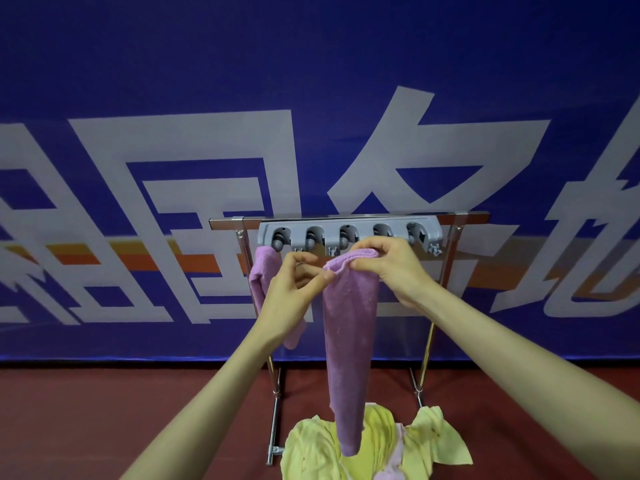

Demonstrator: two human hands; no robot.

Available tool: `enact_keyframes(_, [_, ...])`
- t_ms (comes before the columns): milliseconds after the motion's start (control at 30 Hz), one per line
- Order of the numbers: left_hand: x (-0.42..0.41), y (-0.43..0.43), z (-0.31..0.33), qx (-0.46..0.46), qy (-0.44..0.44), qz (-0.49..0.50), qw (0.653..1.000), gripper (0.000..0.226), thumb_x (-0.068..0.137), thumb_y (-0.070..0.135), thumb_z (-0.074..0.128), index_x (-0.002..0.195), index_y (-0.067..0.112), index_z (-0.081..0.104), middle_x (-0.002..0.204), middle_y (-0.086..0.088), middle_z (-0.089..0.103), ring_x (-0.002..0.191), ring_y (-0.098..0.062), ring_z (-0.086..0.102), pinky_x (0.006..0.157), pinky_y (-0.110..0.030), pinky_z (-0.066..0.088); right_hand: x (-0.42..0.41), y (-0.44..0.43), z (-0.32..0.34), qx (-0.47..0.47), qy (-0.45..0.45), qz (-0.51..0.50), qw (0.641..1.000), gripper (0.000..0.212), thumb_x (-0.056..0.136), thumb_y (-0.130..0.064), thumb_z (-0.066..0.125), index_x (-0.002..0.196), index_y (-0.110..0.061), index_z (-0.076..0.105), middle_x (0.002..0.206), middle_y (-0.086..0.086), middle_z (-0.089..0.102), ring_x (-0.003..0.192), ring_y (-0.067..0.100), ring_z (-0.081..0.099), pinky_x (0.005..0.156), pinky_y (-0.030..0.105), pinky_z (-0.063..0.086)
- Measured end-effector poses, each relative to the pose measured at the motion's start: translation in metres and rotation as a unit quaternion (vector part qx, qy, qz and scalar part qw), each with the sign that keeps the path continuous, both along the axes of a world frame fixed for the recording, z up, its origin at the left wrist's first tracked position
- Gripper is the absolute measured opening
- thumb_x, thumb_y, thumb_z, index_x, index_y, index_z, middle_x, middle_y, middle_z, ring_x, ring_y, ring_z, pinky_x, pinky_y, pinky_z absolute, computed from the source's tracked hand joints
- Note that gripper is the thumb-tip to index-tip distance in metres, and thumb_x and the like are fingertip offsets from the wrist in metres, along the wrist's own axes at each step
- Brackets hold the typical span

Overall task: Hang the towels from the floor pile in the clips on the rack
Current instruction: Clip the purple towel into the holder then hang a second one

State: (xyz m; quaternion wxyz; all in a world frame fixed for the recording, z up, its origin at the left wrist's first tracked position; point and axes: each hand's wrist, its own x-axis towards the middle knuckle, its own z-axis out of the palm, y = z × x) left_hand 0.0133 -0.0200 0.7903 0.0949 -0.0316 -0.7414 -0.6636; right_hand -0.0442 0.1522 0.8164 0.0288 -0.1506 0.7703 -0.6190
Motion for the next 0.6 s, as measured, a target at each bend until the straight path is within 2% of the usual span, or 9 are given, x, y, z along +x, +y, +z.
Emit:
enact_keyframes(133, [-0.004, -0.002, -0.013, 0.005, -0.038, -0.048, 0.998, 0.033, 0.084, 0.013, 0.070, 0.112, 0.018, 0.052, 0.107, 0.005, 0.066, 0.096, 0.003, 0.065, 0.077, -0.012, 0.050, 0.003, -0.003, 0.013, -0.044, 0.006, -0.006, 0.999, 0.014, 0.078, 0.004, 0.069, 0.087, -0.005, 0.071, 0.084, 0.005, 0.068, 0.080, 0.010, 0.062, 0.071, 0.024, 0.053])
enact_keyframes(233, [-0.012, 0.001, -0.025, -0.018, -0.061, -0.064, 0.996, 0.045, 0.082, 0.016, 0.073, 0.121, 0.017, 0.052, 0.115, 0.004, 0.066, 0.106, -0.006, 0.064, 0.081, -0.018, 0.052, 0.003, -0.006, 0.028, -0.077, 0.009, -0.005, 0.997, 0.011, 0.080, 0.002, 0.067, 0.089, -0.004, 0.070, 0.085, 0.004, 0.066, 0.080, 0.011, 0.062, 0.070, 0.025, 0.053])
enact_keyframes(333, [-0.019, 0.003, -0.035, -0.036, -0.087, -0.075, 0.993, 0.046, 0.080, 0.017, 0.075, 0.122, 0.019, 0.056, 0.116, 0.006, 0.067, 0.105, -0.006, 0.064, 0.084, -0.022, 0.054, 0.003, -0.009, 0.047, -0.108, 0.018, -0.012, 0.994, 0.009, 0.082, 0.000, 0.065, 0.087, -0.007, 0.068, 0.077, -0.001, 0.064, 0.071, 0.005, 0.061, 0.062, 0.021, 0.051])
enact_keyframes(433, [-0.024, 0.005, -0.047, -0.051, -0.125, -0.092, 0.987, 0.042, 0.078, 0.020, 0.078, 0.116, 0.019, 0.061, 0.110, 0.005, 0.071, 0.101, -0.007, 0.067, 0.086, -0.025, 0.055, -0.001, -0.009, 0.066, -0.150, 0.036, -0.032, 0.988, 0.008, 0.082, 0.001, 0.065, 0.086, -0.006, 0.068, 0.077, -0.002, 0.064, 0.071, 0.005, 0.061, 0.068, 0.022, 0.052])
enact_keyframes(500, [-0.025, 0.005, -0.058, -0.065, -0.160, -0.098, 0.980, 0.029, 0.077, 0.019, 0.078, 0.103, 0.018, 0.066, 0.102, 0.001, 0.073, 0.095, -0.011, 0.069, 0.084, -0.028, 0.057, -0.005, -0.007, 0.076, -0.180, 0.035, -0.044, 0.982, 0.008, 0.082, 0.001, 0.066, 0.085, -0.005, 0.068, 0.078, 0.000, 0.065, 0.074, 0.008, 0.062, 0.072, 0.024, 0.053])
enact_keyframes(600, [-0.027, 0.002, -0.080, -0.125, -0.195, -0.106, 0.967, 0.023, 0.077, 0.022, 0.078, 0.096, 0.013, 0.069, 0.102, -0.007, 0.073, 0.096, -0.018, 0.069, 0.090, -0.040, 0.055, -0.011, -0.005, 0.089, -0.221, 0.029, -0.063, 0.973, 0.010, 0.080, 0.001, 0.067, 0.080, -0.009, 0.068, 0.079, 0.001, 0.065, 0.075, 0.011, 0.063, 0.073, 0.026, 0.053])
